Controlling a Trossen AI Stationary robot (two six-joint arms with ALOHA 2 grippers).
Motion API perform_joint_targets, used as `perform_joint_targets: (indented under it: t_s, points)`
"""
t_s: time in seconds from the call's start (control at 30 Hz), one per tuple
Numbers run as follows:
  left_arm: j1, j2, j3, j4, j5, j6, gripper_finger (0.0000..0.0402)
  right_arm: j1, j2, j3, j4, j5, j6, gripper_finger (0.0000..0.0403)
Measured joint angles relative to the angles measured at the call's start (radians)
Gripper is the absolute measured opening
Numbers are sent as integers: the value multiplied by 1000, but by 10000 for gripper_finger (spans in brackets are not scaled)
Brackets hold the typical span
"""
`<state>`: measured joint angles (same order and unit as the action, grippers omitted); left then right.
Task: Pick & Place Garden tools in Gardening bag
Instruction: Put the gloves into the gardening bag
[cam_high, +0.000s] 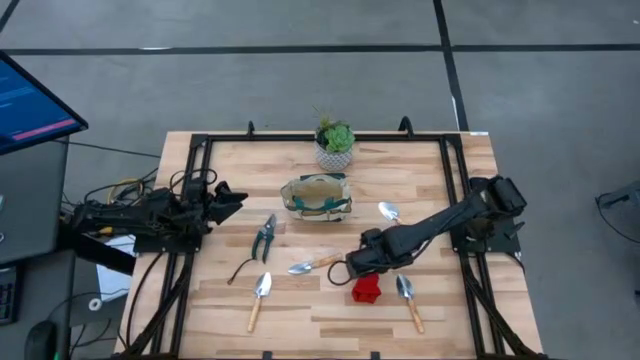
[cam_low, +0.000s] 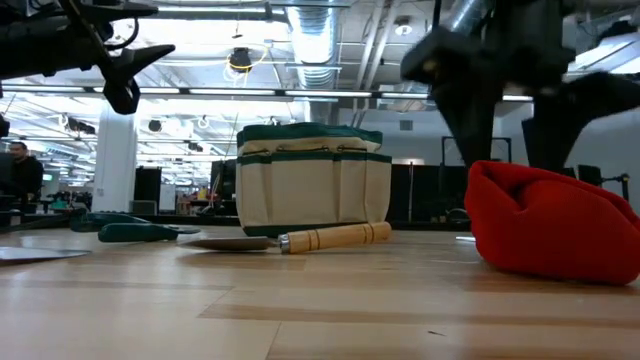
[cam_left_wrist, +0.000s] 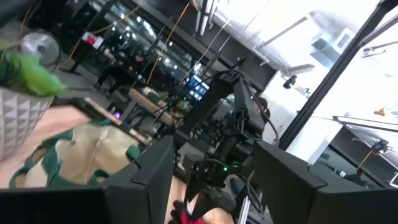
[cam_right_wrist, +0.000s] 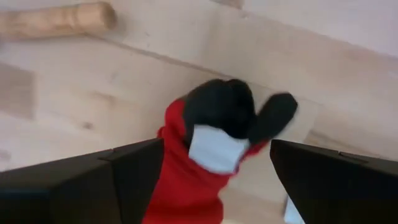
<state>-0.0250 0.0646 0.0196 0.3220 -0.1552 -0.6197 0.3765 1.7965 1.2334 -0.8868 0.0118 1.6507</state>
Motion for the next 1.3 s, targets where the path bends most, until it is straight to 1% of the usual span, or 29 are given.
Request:
perform_joint_targets:
  t_s: [0.23, 0.33, 0.4, 0.43, 0.5, 0.6, 0.63, 0.8, 0.9, 1.0, 1.07, 1.13, 1.23, 1.3]
  points:
    - [0, 41, 0, 3, 34, -1, 192, 7, 124, 0, 142, -42, -5, 286]
    - [0, 42, 0, 2, 33, 15, 192, 9, 149, 0, 158, -49, -2, 275]
    - [0, 40, 0, 2, 33, 40, 191, 8, 149, 0, 153, -51, -3, 250]
    - [0, 40, 0, 2, 33, 57, 188, 8, 148, 0, 145, -47, -4, 230]
    - [0, 40, 0, 2, 33, 86, 179, 9, 144, -1, 125, -41, -20, 173]
    - [0, 40, 0, 1, 33, 125, 151, 6, 122, 0, 111, -26, -88, 65]
    - [0, 40, 0, 0, 33, 135, 139, 2, 112, -1, 106, -19, -117, 43]
    - [0, 40, 0, -5, 59, 169, 71, -63, 9, 8, 84, -2, -263, 48]
    - [0, 40, 0, -6, 72, 171, 35, -133, -86, 54, 87, 72, -393, 48]
    - [0, 40, 0, -6, 76, 170, 9, -215, -168, 134, 94, 159, -611, 48]
    - [0, 41, 0, -6, 76, 170, 5, -278, -201, 204, 96, 197, -765, 48]
    - [0, 41, 0, -6, 76, 171, 7, -338, -217, 278, 114, 219, -954, 48]
    - [0, 41, 0, -5, 76, 171, 10, -418, -211, 384, 148, 226, -1269, 48]
    - [0, 41, 0, -4, 75, 170, 10, -459, -184, 444, 185, 213, -1459, 48]
